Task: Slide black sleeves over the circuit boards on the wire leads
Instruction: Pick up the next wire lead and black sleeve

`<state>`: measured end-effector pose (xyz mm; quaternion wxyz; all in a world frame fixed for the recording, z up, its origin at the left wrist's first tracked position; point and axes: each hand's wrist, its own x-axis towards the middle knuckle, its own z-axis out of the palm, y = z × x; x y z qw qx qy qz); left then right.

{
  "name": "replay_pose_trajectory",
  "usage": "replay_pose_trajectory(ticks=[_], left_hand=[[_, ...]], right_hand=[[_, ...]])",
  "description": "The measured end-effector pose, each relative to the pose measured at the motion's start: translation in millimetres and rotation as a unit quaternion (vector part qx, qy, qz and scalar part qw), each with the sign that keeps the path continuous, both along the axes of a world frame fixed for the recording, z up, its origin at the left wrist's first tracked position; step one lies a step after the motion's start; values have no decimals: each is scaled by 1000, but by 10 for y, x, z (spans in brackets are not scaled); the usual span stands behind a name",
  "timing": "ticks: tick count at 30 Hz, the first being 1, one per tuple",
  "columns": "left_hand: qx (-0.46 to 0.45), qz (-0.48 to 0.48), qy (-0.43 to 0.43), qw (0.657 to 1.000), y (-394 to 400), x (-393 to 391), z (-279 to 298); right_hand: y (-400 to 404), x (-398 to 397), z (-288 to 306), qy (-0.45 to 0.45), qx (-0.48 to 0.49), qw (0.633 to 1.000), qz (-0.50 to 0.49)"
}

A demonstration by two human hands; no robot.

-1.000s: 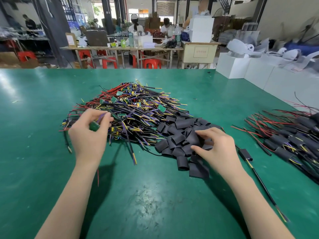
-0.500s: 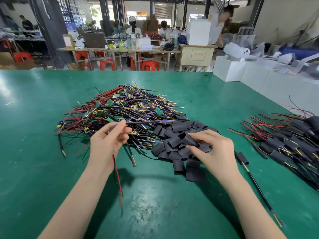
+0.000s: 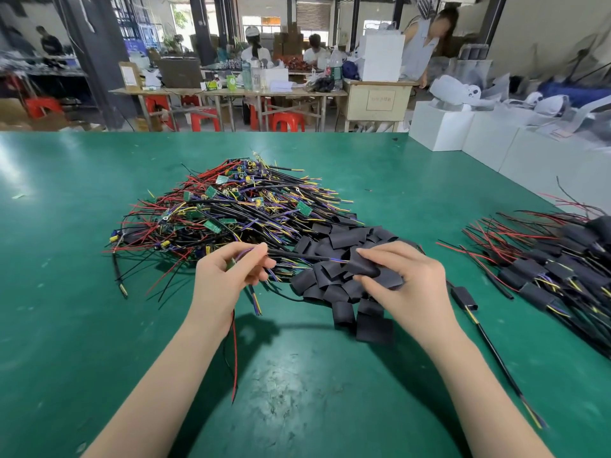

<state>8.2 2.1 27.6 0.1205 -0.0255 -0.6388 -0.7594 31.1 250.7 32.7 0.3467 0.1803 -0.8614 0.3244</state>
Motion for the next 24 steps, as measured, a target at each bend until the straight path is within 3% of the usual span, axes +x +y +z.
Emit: replay_pose_trajectory(ticks=[5, 9, 12, 15, 17, 20, 24], left_hand=[[-68, 1, 16, 998, 78, 33, -20], [-127, -16, 25, 991, 139, 46, -67], [-174, -81, 24, 981, 179, 70, -86], [-248, -192, 10, 950, 184, 101, -87], [-246, -229, -11, 942, 159, 98, -94], [-256, -185, -38, 948, 107, 80, -94], [-183, -157, -31, 970, 121, 61, -60]], right_hand=[[-35, 3, -2, 72, 183, 980, -32], [-112, 14, -3, 88, 212, 973, -23], [-169, 24, -17, 85, 206, 975, -4], [-208, 37, -39, 70, 176, 982, 2], [-182, 33, -39, 57, 145, 988, -9], [-87, 12, -27, 51, 100, 993, -40], [-35, -6, -34, 60, 89, 992, -67]])
